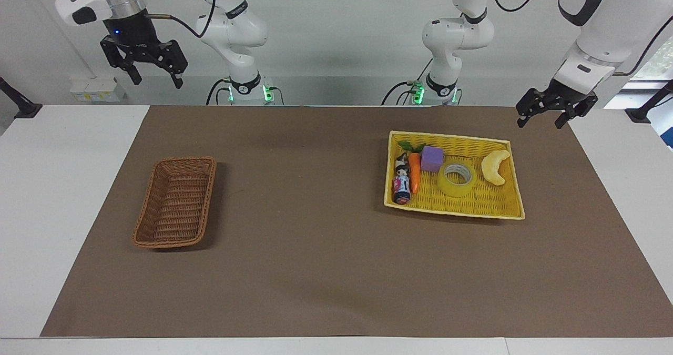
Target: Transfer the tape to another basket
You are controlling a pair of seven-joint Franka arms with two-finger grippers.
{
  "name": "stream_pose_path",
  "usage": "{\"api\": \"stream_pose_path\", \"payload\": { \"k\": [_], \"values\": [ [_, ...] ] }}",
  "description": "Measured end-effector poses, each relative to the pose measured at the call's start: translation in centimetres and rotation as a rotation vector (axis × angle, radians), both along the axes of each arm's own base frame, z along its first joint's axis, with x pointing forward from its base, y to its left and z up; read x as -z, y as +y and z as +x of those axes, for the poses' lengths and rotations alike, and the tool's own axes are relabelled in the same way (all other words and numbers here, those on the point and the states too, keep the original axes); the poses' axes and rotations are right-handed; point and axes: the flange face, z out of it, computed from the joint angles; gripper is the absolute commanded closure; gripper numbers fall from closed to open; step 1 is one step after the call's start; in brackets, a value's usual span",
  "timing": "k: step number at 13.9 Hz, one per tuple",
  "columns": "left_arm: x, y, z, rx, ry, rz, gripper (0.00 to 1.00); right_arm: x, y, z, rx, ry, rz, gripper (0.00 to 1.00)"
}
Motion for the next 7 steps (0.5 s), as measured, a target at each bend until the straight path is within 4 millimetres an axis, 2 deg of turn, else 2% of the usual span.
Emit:
{"api": "stream_pose_path", "payload": {
  "k": [7],
  "values": [
    [7.7,-0.2,1.0,-0.028,-0.003,0.001,0.0,0.0,0.0,0.0,0.0,0.0,0.0,0.0]
  ]
}}
